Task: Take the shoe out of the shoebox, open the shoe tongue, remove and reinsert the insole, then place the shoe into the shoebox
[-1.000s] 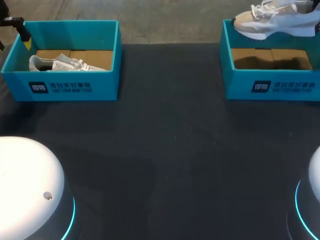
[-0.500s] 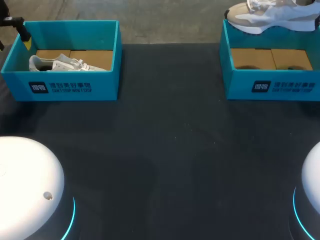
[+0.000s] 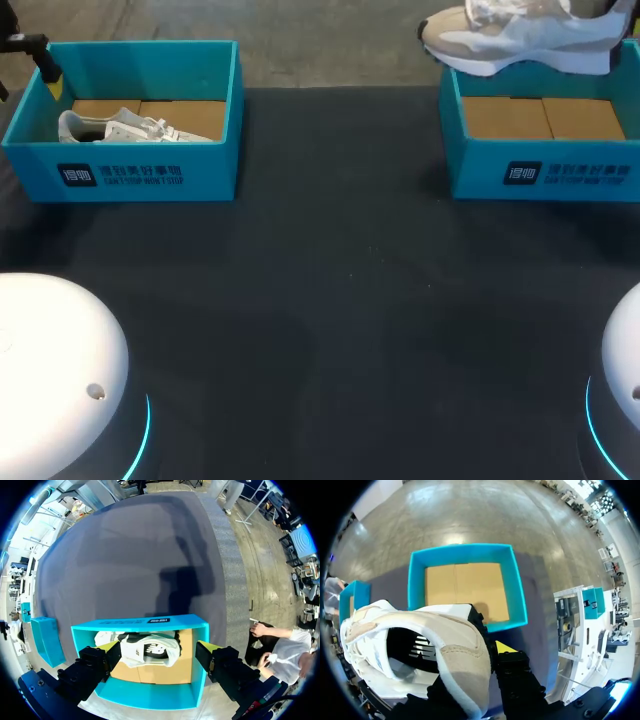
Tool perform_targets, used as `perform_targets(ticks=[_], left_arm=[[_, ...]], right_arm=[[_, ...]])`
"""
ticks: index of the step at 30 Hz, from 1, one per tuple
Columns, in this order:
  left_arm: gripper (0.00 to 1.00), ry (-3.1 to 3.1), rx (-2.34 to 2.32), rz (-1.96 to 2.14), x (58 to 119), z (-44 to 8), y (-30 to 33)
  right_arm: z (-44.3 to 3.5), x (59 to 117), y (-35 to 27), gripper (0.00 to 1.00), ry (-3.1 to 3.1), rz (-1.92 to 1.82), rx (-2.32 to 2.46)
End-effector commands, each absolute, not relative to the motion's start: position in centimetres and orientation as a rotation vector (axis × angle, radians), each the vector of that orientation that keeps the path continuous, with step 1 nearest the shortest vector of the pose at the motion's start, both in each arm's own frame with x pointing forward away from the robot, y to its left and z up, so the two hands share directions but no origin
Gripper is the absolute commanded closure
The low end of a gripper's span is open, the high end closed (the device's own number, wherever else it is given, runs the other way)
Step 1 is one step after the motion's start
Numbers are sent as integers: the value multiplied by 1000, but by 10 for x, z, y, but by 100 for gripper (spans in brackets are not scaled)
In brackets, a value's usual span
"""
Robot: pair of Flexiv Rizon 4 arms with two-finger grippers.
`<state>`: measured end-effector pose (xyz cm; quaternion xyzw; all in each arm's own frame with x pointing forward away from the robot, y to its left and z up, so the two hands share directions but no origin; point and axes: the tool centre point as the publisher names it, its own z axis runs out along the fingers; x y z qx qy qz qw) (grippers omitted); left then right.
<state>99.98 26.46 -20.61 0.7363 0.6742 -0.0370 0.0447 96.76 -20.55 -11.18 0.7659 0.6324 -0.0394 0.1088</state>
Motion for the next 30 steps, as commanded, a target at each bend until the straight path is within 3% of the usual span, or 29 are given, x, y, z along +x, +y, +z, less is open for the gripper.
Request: perform_targets(ticks=[1,30], left_arm=[[0,2058,2250,-108,999,-206,265],[0,2058,2250,-108,999,-206,265]], right_arm=[[-106,933,-183,100,1816,-49,2199],[-150,806,-43,100,1808,23,2238]])
